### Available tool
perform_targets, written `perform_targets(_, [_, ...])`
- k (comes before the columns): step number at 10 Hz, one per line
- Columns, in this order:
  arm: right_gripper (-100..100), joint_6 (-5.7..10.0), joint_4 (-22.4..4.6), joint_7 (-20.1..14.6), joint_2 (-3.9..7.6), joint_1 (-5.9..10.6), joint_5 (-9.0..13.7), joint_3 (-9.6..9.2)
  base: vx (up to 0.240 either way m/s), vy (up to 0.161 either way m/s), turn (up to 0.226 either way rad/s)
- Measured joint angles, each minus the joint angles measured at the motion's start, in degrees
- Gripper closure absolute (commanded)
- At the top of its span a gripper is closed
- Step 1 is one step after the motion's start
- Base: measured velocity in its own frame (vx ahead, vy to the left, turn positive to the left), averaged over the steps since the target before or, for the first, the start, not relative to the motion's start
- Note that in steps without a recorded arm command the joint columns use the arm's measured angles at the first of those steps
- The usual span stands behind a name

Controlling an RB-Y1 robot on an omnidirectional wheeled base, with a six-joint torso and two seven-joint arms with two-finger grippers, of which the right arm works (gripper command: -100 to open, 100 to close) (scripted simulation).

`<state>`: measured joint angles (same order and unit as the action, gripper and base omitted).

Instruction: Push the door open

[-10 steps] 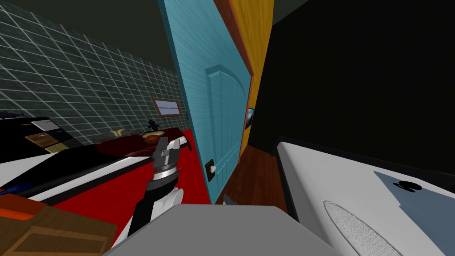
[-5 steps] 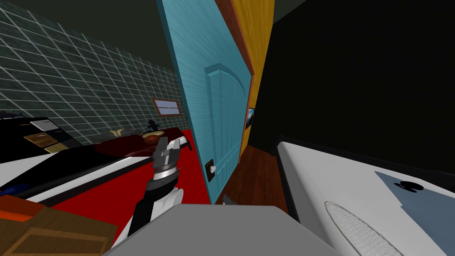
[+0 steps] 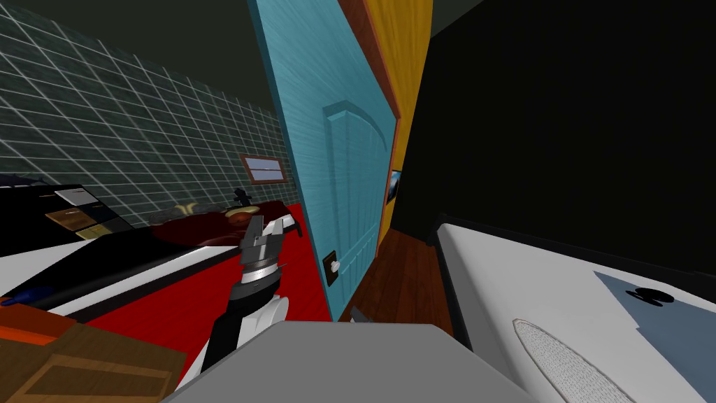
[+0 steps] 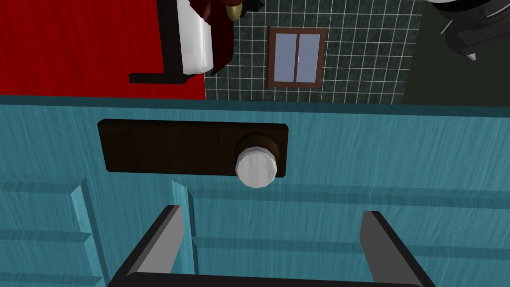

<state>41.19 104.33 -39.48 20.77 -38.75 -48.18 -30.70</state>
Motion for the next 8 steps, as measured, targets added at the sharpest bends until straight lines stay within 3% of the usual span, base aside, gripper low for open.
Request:
perform_targets(3, [-100, -0.79, -0.45, -0.22, -0.28, 0.07, 0.57, 0.29, 0.091, 0.036, 0.129])
perform_targets(8, [-100, -1.26, -0.79, -0.54, -0.4, 0.42, 0.93, 0.56, 0.012, 0.014, 0.001])
